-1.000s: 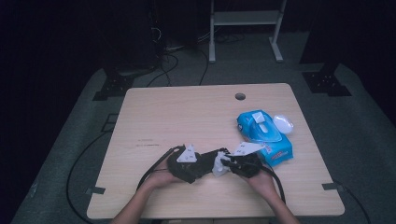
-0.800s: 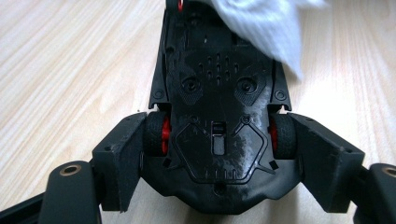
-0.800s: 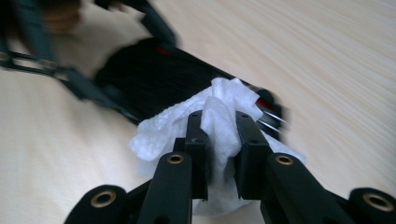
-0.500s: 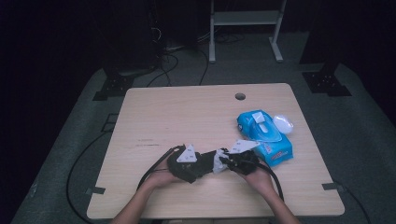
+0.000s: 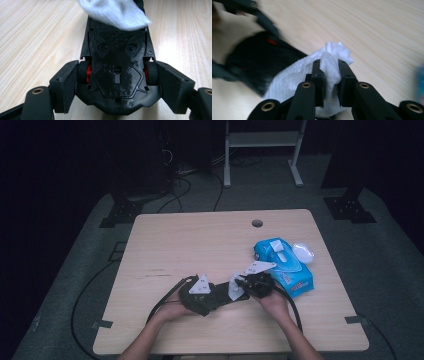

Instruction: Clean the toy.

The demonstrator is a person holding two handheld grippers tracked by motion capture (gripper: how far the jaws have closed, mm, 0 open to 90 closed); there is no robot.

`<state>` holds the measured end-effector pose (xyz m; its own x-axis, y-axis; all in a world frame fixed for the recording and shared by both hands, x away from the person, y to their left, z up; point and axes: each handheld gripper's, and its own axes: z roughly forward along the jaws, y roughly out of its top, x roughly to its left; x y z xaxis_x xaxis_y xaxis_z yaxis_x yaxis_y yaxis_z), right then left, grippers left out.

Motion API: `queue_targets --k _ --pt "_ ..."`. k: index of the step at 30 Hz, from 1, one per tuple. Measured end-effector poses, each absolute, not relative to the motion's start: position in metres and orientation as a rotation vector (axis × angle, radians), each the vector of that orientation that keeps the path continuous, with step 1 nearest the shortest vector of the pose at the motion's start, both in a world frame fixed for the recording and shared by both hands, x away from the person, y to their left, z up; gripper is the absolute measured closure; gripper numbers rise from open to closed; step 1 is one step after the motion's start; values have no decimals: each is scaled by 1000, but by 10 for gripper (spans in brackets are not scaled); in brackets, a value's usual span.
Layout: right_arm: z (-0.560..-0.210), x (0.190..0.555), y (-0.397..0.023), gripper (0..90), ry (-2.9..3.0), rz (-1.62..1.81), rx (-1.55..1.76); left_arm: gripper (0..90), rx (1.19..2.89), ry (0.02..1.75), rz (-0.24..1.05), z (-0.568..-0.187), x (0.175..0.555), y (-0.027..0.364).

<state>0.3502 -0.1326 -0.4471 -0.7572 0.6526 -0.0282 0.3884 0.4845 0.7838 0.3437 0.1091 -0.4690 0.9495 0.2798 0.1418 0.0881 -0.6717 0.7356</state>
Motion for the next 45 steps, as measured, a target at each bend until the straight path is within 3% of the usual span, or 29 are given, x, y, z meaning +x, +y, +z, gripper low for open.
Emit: queue_targets --k 10,18,26,34,45 --pt "-450 332 -69 773 2675 1231 536 237 2314 256 315 -471 343 109" --pt "-446 337 -109 775 2629 1206 646 238 2290 270 303 -469 344 109" --pt "-448 334 -77 776 2642 1201 548 238 2303 273 306 -471 344 109" --pt "-443 346 -141 775 2524 1157 799 237 2301 276 299 -470 345 110" --pt "-449 331 -156 774 2544 1209 819 199 2270 329 215 -467 347 116"
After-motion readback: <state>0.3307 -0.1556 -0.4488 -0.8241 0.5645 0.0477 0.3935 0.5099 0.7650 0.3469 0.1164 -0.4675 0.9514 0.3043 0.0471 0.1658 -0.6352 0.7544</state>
